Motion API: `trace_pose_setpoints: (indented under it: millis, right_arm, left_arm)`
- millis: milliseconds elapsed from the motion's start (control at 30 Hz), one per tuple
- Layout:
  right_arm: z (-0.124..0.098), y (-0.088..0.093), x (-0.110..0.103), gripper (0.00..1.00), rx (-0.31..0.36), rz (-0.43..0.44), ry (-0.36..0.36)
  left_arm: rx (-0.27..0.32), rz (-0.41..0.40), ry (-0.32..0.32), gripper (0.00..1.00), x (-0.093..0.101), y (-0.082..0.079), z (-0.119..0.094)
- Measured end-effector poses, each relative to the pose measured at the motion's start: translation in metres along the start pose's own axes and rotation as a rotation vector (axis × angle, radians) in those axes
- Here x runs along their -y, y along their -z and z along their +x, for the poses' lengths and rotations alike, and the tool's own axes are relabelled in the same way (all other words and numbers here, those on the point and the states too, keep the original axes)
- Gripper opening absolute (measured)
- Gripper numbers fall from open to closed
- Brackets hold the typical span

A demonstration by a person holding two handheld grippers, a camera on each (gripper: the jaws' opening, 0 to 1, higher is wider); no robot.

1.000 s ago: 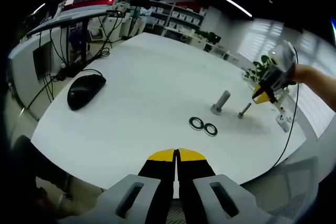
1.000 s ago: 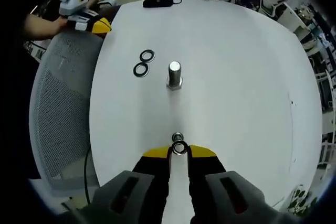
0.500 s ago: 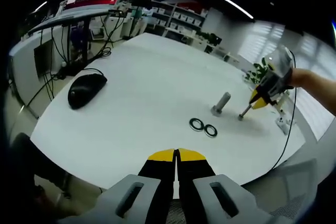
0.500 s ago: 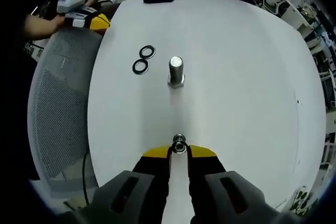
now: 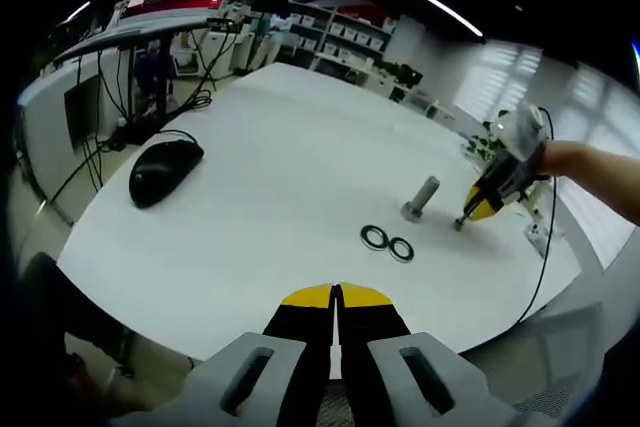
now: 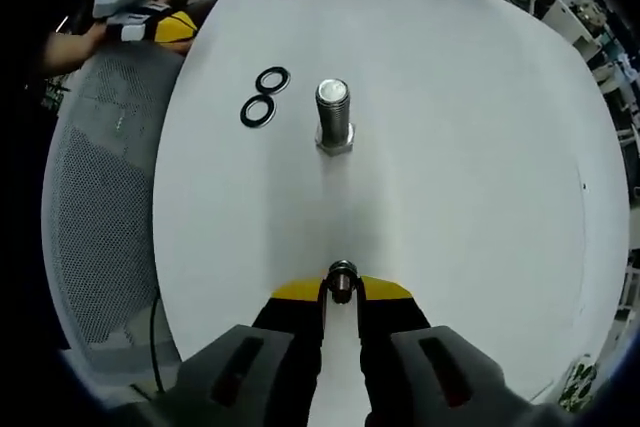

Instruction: Place the washer onto the threaded stud by aligning its center hole with the stud, sliding it down to the base, and recovering from edge contact or off-axis alignment until the washer reaches the visible bottom stop.

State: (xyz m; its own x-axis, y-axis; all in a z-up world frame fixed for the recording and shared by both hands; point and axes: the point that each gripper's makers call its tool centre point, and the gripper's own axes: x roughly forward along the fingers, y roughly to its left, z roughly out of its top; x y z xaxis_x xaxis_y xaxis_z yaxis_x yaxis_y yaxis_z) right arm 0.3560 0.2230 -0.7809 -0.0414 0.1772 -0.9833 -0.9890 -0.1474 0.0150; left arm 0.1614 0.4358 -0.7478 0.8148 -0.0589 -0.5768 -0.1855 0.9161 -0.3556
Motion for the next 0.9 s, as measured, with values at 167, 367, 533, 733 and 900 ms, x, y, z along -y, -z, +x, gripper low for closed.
trace_pose_setpoints:
  millis: [167, 367, 533, 733, 900]
  right_arm:
    - [0.009, 0.003, 0.0, 0.14, 0.001, 0.021, -0.002]
    - [0.006, 0.002, -0.001, 0.16, 0.035, 0.061, 0.004]
    - [0.004, 0.003, -0.001, 0.22, 0.064, 0.088, 0.015]
    - [-0.009, -0.001, -0.004, 0.28, 0.132, 0.113, 0.024]
    - [-0.027, -0.013, -0.006, 0.3, 0.185, 0.104, 0.054]
  left_arm:
    - [0.001, -0.008, 0.009, 0.0, 0.001, 0.0, 0.0]
    - [-0.003, -0.006, 0.009, 0.0, 0.001, 0.0, 0.001]
    - [-0.003, -0.005, 0.009, 0.0, 0.001, 0.0, 0.001]
    - [-0.006, -0.003, 0.005, 0.0, 0.001, 0.001, 0.001]
    - [-0.006, -0.003, 0.006, 0.0, 0.001, 0.001, 0.0]
